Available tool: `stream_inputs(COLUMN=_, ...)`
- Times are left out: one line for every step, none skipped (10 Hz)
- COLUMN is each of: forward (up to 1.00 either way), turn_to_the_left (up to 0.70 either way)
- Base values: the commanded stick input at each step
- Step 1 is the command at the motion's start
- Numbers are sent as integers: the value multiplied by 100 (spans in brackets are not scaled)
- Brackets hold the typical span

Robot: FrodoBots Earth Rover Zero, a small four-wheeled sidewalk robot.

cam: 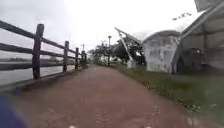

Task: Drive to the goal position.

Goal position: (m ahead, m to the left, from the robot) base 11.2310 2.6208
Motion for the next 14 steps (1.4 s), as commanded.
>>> stream_inputs(forward=70, turn_to_the_left=0)
stream_inputs(forward=70, turn_to_the_left=0)
stream_inputs(forward=70, turn_to_the_left=0)
stream_inputs(forward=70, turn_to_the_left=0)
stream_inputs(forward=70, turn_to_the_left=0)
stream_inputs(forward=70, turn_to_the_left=0)
stream_inputs(forward=70, turn_to_the_left=0)
stream_inputs(forward=70, turn_to_the_left=1)
stream_inputs(forward=70, turn_to_the_left=0)
stream_inputs(forward=70, turn_to_the_left=0)
stream_inputs(forward=70, turn_to_the_left=0)
stream_inputs(forward=70, turn_to_the_left=0)
stream_inputs(forward=70, turn_to_the_left=0)
stream_inputs(forward=70, turn_to_the_left=0)
